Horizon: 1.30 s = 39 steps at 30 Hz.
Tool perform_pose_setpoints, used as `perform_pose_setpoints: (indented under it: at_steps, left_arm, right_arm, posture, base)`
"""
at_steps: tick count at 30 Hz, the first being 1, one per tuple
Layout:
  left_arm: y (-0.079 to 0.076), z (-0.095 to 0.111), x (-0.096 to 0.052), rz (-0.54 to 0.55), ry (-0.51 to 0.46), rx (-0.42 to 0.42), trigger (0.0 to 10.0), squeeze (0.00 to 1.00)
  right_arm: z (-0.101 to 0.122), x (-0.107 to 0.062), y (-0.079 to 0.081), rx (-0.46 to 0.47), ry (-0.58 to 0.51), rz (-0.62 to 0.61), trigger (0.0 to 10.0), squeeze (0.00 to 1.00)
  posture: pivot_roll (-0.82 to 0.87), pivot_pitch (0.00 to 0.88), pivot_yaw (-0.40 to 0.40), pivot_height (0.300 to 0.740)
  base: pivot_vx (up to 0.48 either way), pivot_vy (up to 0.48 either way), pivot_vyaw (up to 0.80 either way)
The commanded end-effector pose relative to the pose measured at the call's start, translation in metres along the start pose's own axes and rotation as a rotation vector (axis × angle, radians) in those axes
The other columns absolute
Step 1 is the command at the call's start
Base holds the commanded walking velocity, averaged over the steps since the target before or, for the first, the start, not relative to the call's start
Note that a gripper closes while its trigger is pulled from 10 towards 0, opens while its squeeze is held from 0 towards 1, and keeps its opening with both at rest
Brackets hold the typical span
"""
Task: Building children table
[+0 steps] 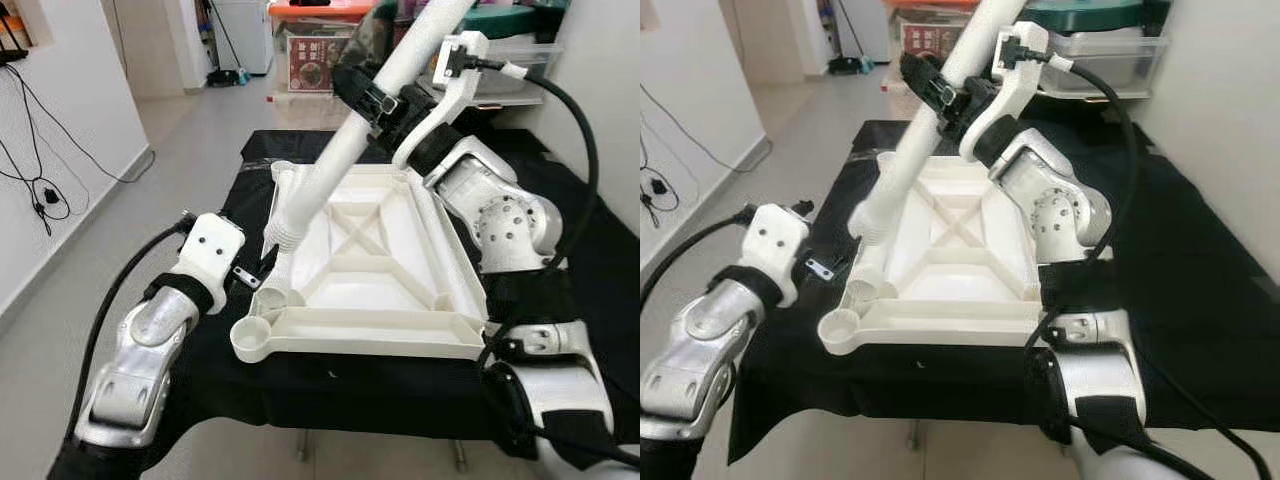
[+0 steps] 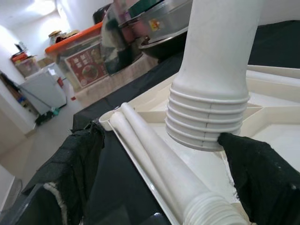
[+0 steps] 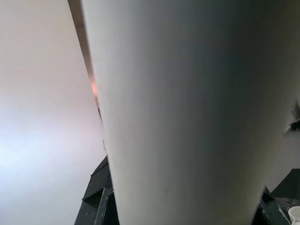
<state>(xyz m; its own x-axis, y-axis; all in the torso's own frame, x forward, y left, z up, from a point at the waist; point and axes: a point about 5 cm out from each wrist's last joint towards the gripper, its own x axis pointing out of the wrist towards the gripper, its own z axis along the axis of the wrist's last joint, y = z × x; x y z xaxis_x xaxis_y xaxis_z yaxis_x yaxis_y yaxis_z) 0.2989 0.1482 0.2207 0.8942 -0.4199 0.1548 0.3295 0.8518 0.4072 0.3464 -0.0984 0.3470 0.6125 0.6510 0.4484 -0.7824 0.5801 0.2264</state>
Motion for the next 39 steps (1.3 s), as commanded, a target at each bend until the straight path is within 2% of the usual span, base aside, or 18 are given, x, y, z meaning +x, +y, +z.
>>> perform_pose_setpoints:
  at_steps: [1,2,5,6,12,20,21,22,23,29,34,35,36,39]
  left_arm:
    - [0.005,-0.004,0.002,-0.01,0.01,-0.001,10.0,0.0]
    - [0.005,-0.004,0.005,-0.031,0.011,-0.005,10.0,0.0]
    - [0.005,-0.005,0.007,-0.048,0.01,-0.006,10.0,0.0]
    - [0.003,-0.004,0.012,-0.081,0.004,-0.009,10.0,0.0]
    - [-0.002,-0.002,0.018,-0.109,-0.018,-0.005,10.0,0.0]
    - [-0.003,-0.006,0.022,-0.117,-0.013,-0.013,10.0,0.0]
    - [-0.005,-0.009,0.023,-0.131,-0.008,-0.029,2.8,0.0]
    - [-0.005,-0.009,0.023,-0.131,-0.008,-0.029,2.8,0.0]
    - [-0.008,-0.012,0.022,-0.153,0.0,-0.026,0.0,0.0]
    - [-0.013,-0.019,0.019,-0.173,0.025,-0.049,0.0,0.0]
    - [-0.009,-0.021,0.022,-0.132,0.048,-0.049,0.0,0.0]
    - [-0.008,-0.021,0.022,-0.125,0.05,-0.037,10.0,0.0]
    - [-0.006,-0.02,0.023,-0.121,0.048,-0.029,10.0,0.0]
    - [-0.005,-0.019,0.023,-0.116,0.044,-0.026,10.0,0.0]
  right_arm:
    - [-0.009,0.006,0.018,0.036,0.031,0.089,0.0,0.0]
    - [-0.011,0.007,0.025,0.035,0.034,0.121,0.0,0.0]
    - [-0.014,0.009,0.03,0.036,0.038,0.14,0.0,0.0]
    - [-0.023,0.012,0.04,0.043,0.055,0.172,0.0,0.0]
    - [-0.034,0.013,0.05,0.069,0.079,0.187,0.0,0.0]
    - [-0.038,0.013,0.056,0.082,0.085,0.195,0.0,0.0]
    - [-0.038,0.013,0.057,0.083,0.083,0.196,0.0,0.0]
    - [-0.038,0.013,0.057,0.083,0.083,0.196,0.0,0.0]
    - [-0.037,0.013,0.058,0.083,0.081,0.197,0.0,0.0]
    - [-0.035,0.012,0.058,0.075,0.071,0.194,0.0,0.0]
    - [-0.035,0.012,0.06,0.059,0.074,0.202,0.0,0.0]
    - [-0.038,0.012,0.061,0.016,0.099,0.194,10.0,0.0]
    - [-0.04,0.011,0.061,0.004,0.104,0.191,10.0,0.63]
    - [-0.044,0.01,0.062,-0.011,0.113,0.189,10.0,0.63]
  posture:
    - [0.03,0.0,0.03,0.74]
    - [0.03,0.0,0.032,0.74]
    - [0.02,0.0,0.033,0.74]
    - [0.02,0.0,0.035,0.74]
    - [0.03,0.0,0.033,0.74]
    - [0.02,0.0,0.036,0.74]
    - [0.02,0.0,0.037,0.74]
    - [0.02,0.0,0.037,0.74]
    - [0.02,0.0,0.036,0.74]
    - [0.03,0.0,0.033,0.74]
    - [0.02,0.0,0.033,0.74]
    - [0.02,0.0,0.03,0.74]
    - [0.02,0.0,0.029,0.74]
    - [0.02,0.0,0.029,0.74]
  base:
    - [0.0,0.0,0.0]
    - [0.0,0.0,0.0]
    - [0.0,0.0,0.0]
    - [0.0,0.0,0.0]
    - [0.0,0.0,0.0]
    - [0.0,0.0,0.0]
    - [0.0,0.0,0.0]
    - [0.0,0.0,0.0]
    - [0.0,0.0,0.0]
    - [0.0,0.0,0.0]
    - [0.0,0.0,0.0]
    - [0.0,0.0,0.0]
    - [0.0,0.0,0.0]
    - [0.0,0.0,0.0]
